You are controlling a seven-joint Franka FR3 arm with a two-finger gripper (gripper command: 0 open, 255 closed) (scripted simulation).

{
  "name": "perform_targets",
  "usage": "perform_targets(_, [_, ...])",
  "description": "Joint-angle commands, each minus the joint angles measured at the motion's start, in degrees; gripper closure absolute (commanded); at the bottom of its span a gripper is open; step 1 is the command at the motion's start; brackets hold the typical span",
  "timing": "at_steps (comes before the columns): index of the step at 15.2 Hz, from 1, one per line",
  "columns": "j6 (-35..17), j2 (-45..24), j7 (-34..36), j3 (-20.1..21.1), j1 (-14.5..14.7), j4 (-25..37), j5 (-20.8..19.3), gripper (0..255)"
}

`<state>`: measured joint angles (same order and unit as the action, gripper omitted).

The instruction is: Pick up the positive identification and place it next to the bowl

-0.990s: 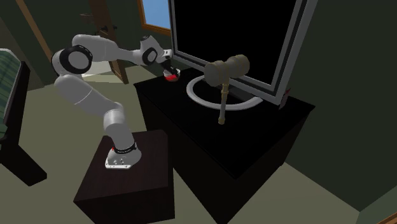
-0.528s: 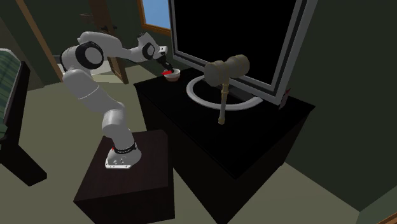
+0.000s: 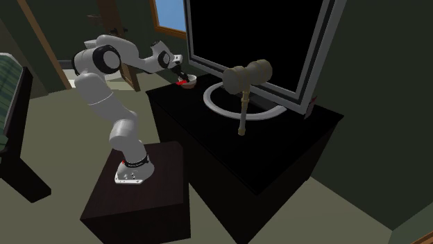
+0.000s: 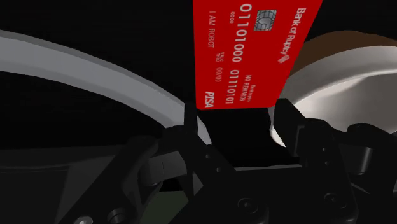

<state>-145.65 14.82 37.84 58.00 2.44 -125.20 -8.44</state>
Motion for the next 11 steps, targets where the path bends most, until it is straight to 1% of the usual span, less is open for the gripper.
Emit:
perform_targets(1, [-1.2, -0.4, 1.0, 0.9, -0.6, -0.9, -0.9, 255])
perform_targets(6, [-4.6, -2.3, 4.5, 4.1, -3.5, -3.1, -4.6, 255])
perform_targets(11, [-7.7, -4.7, 9.2, 8.7, -7.9, -4.8, -10.1, 255])
